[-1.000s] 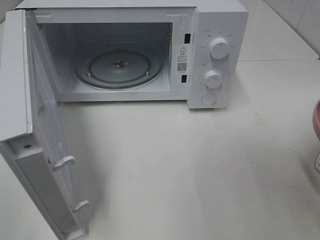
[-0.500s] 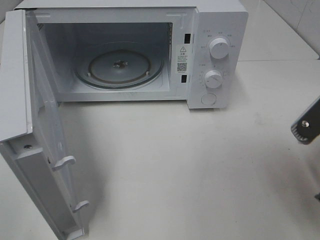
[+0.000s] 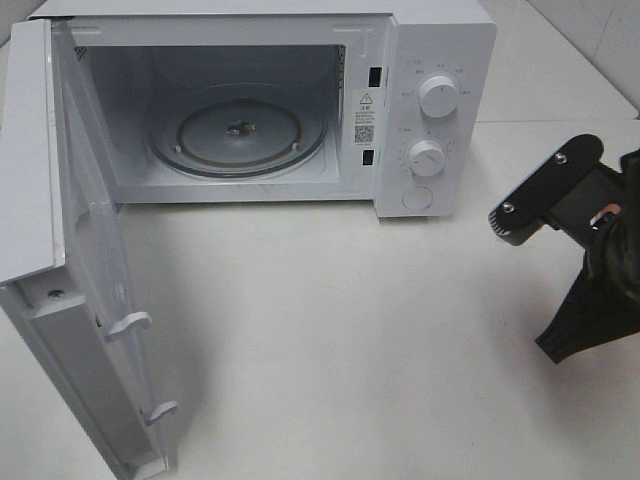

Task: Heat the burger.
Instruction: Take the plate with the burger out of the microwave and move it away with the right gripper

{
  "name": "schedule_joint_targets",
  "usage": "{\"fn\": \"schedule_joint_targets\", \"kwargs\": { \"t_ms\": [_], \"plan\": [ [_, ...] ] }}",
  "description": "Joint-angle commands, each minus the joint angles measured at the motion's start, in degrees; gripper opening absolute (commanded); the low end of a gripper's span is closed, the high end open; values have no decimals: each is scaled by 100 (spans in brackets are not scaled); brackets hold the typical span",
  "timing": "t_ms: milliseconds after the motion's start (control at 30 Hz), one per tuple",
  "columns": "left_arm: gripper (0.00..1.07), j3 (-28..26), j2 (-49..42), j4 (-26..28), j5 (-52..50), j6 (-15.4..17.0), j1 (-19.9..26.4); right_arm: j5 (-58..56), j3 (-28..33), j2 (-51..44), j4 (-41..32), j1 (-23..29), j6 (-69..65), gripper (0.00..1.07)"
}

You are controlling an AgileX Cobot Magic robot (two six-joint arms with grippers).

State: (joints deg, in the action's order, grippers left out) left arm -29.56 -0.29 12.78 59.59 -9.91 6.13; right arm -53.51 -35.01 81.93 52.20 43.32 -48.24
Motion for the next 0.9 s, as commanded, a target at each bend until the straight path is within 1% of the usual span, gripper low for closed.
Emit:
{"fn": "schedule_joint_targets", "kwargs": {
  "t_ms": [33, 67, 200, 333, 467, 500, 700, 733, 900],
  "plan": [
    [98, 6, -120, 46, 0, -6, 17, -264, -138, 264, 487, -6, -178, 0],
    [98, 6, -120, 46, 0, -6, 17, -264, -206, 487, 498, -6, -304, 0],
    [98, 6, -120, 46, 0, -6, 17, -258, -264, 819, 527, -34, -613, 0],
    [98, 6, -120, 40, 0, -6, 17, -80, -309, 1197, 539, -430, -1175, 0],
    [98, 6, -120, 40, 0, -6, 17, 57, -309, 1352, 584, -613, -1283, 0],
    [98, 6, -120, 40, 0, -6, 17, 80, -309, 1432, 688, -670, -1432, 0],
    [98, 6, -120, 40, 0, -6, 17, 120, -309, 1633, 848, -670, -1931, 0],
    [98, 6, -120, 40, 0, -6, 17, 218, -298, 1656, 928, -670, -2252, 0],
    [98, 6, -120, 40, 0, -6, 17, 338, -275, 1656, 1117, -670, -2853, 0]
  ]
}}
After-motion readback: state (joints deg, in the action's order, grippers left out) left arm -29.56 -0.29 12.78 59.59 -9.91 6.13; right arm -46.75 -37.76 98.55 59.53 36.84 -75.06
